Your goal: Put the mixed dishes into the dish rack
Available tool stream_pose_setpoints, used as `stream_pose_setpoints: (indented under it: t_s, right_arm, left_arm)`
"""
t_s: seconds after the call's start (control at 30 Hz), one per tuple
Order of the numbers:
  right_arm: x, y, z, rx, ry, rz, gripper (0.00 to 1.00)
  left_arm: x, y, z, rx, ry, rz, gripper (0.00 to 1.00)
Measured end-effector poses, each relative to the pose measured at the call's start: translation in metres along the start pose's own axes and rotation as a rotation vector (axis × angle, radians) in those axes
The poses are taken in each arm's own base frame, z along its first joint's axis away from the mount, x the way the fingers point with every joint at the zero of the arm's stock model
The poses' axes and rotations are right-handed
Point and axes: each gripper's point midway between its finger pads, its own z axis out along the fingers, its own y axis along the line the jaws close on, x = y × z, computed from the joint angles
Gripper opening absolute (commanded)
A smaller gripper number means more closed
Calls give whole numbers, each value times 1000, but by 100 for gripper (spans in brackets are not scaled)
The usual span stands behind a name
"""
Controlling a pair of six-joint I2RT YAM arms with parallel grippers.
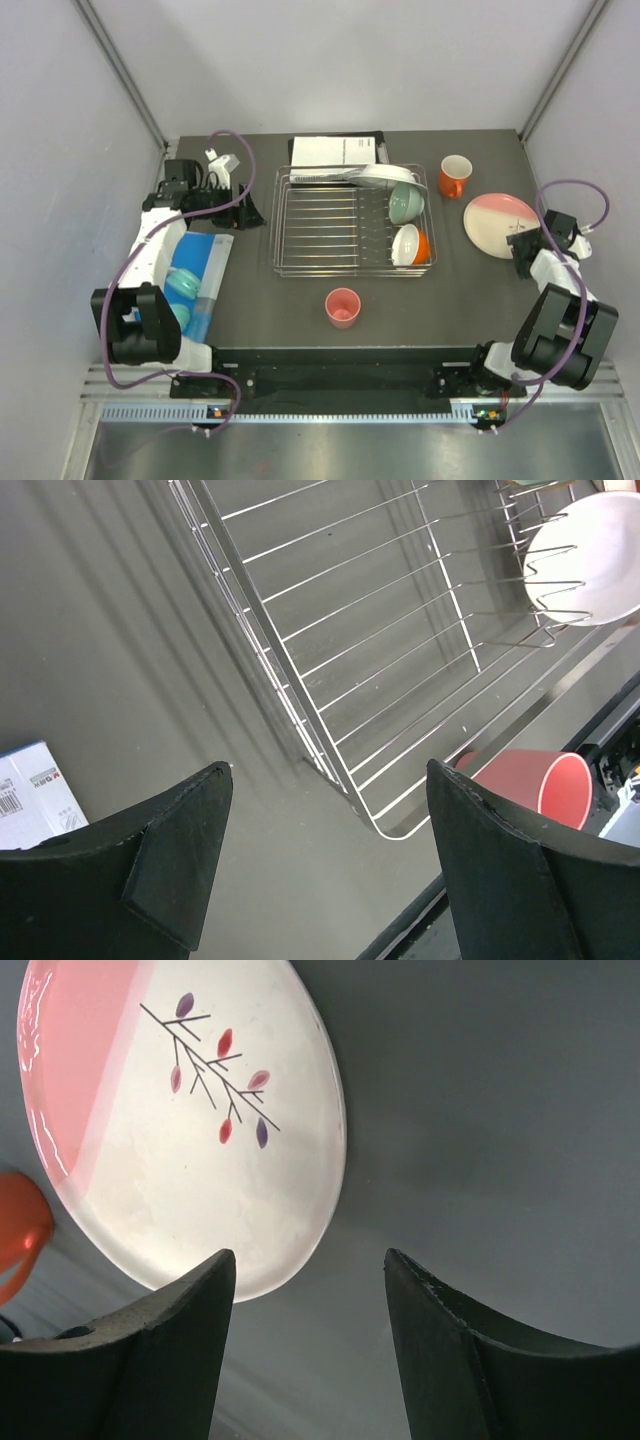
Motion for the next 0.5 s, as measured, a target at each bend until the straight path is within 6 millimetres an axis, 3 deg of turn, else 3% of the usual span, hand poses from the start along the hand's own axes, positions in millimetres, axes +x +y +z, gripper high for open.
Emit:
stream_pose_setpoints:
  t_s: [0.23,0.5]
  right_arm:
    - [-2,-8,2,48,-11,-4,59]
    - [-6,-9,21,121,6,9,57]
  left_arm:
    - [-1,8,8,13,0,13,82]
    - [0,18,11,21,-2,-15,82]
